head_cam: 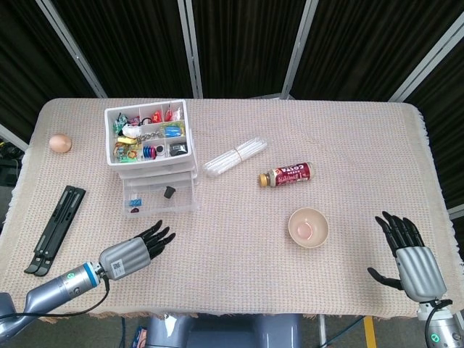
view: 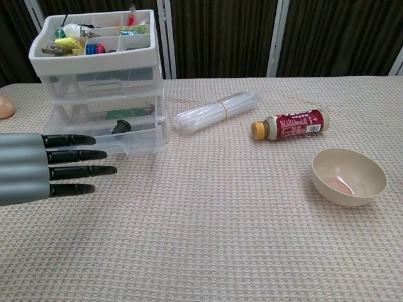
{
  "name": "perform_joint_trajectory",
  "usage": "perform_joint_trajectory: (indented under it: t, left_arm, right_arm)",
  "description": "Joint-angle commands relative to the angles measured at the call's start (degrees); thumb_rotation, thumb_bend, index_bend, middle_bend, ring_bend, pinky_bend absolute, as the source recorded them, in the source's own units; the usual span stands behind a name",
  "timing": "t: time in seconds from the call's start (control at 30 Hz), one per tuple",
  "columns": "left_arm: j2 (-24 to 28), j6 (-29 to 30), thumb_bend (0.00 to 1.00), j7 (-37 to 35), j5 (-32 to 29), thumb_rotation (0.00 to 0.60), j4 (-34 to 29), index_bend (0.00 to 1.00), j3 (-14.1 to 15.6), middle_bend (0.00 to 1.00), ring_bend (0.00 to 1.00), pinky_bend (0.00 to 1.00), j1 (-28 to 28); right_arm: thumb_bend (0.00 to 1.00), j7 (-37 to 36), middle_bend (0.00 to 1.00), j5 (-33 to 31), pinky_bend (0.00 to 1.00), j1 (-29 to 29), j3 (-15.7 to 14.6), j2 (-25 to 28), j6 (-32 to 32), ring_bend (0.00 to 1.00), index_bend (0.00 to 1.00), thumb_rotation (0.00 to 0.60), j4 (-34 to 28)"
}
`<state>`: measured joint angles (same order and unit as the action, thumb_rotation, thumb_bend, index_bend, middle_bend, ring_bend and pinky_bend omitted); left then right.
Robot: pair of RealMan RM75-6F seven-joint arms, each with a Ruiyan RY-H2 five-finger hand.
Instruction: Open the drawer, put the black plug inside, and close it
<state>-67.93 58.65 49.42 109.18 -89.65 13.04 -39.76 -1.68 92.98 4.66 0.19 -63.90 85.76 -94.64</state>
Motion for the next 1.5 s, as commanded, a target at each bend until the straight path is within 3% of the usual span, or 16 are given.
perform_joint_trajectory:
  t: [0.03,0.27,1.0,1.23,1.5]
  left_arm:
    - [0.1,-2.7,0.44,-0.1,-0.4,0.6,1.0,0.19,0.1,0.0,0.0,0.08,-0.6]
    - [-2.4,-5.9,0.44,-0.7,-1.8,0.6,4.6,0.19,-1.6,0.0,0.0,0.08,-1.2]
    - [-6.8,-7.7,0.45,-1.6,-7.6,0.6,12.2,0.18,-7.0,0.0,0.0,0.08,-0.8]
    - [-6.8,-8.3,0.45,-1.8,-8.4,0.6,13.6,0.17,-7.3,0.0,0.0,0.08,-0.9]
    - [-5.6,-8.2,0.45,-1.8,-7.4,0.6,14.2,0.17,-5.6,0.0,0.0,0.08,-0.2]
  right_arm:
    - [0.08,-0.1,0.0,0.0,0.0,0.0,0.0,0.0,0.0,0.0,0.02,0.6,0.0]
    - [0.08,-0.1,0.0,0.0,0.0,0.0,0.0,0.0,-0.1,0.0,0.02,0.6,0.0]
    - [0.08,-0.1,0.0,0.0,0.0,0.1,0.0,0.0,-0.2,0.0,0.02,0.6,0.0]
    - [0.08,-0.1,0.0,-0.1,0.0,0.1,0.0,0.0,-0.2,0.0,0.02,0.6,0.0]
    - [0.08,-0.2,0.0,0.0,0.0,0.0,0.0,0.0,-0.1,0.0,0.02,0.6,0.1]
